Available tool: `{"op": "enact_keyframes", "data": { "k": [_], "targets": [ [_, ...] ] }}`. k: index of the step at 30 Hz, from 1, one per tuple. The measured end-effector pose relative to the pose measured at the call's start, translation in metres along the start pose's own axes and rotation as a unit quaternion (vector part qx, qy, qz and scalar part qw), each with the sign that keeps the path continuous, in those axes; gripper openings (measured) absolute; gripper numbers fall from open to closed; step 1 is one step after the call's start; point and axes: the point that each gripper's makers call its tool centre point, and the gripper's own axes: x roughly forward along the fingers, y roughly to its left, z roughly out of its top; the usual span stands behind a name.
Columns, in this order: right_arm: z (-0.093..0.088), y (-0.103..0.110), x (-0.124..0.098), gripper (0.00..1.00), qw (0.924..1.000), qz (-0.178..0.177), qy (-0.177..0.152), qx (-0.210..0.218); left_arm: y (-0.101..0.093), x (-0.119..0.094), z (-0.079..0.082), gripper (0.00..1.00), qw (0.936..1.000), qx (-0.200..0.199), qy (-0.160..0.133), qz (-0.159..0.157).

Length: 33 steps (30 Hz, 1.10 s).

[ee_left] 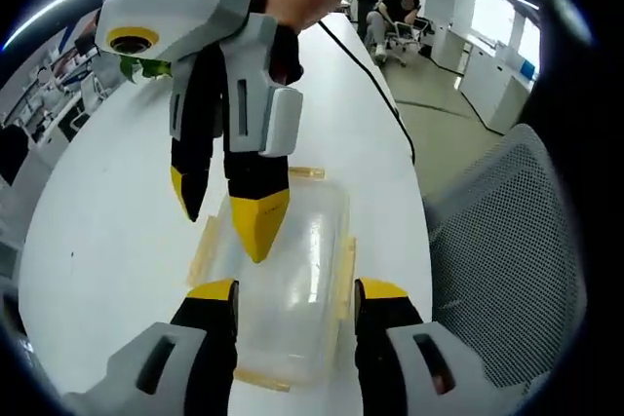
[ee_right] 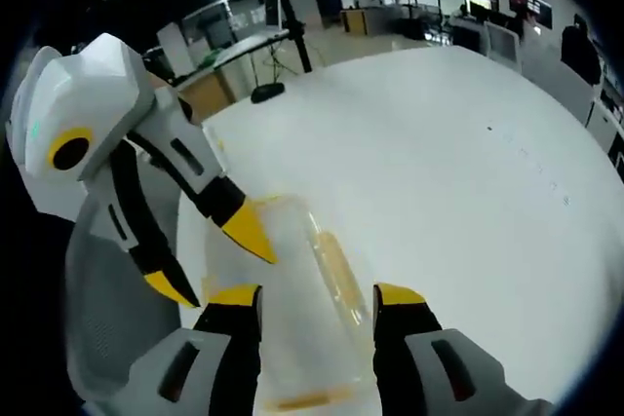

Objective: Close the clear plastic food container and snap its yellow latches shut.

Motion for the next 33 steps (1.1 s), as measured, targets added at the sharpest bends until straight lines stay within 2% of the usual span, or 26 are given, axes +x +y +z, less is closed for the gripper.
{"op": "enact_keyframes", "data": {
  "k": [9,15,17,22,26,29,33],
  "targets": [
    [-0.002,-0.004,0.000,0.43,0.9996,0.015,0.022,-0.009,-0.003,0.002,0.002,0.46,0.9999,0.011,0.004,0.013],
    [0.004,-0.006,0.005,0.43,0.9989,0.037,0.028,-0.003,-0.004,0.005,0.007,0.47,0.9987,0.034,0.000,0.038],
    [0.004,-0.006,0.007,0.41,0.9981,0.049,0.035,-0.012,-0.007,0.006,0.008,0.46,0.9981,0.043,-0.001,0.043],
    [0.004,-0.007,0.014,0.38,0.9955,0.081,0.049,-0.001,-0.010,0.011,0.005,0.44,0.9969,0.061,0.014,0.047],
    [0.001,-0.002,0.016,0.30,0.9922,0.102,0.072,-0.008,-0.013,0.014,0.008,0.39,0.9975,0.051,0.012,0.046],
    [0.000,0.000,0.018,0.30,0.9901,0.113,0.083,-0.010,-0.015,0.016,0.007,0.39,0.9962,0.067,0.017,0.052],
    [0.000,-0.001,0.020,0.30,0.9871,0.122,0.103,-0.012,-0.013,0.015,0.008,0.39,0.9962,0.067,0.016,0.053]
  ]
}}
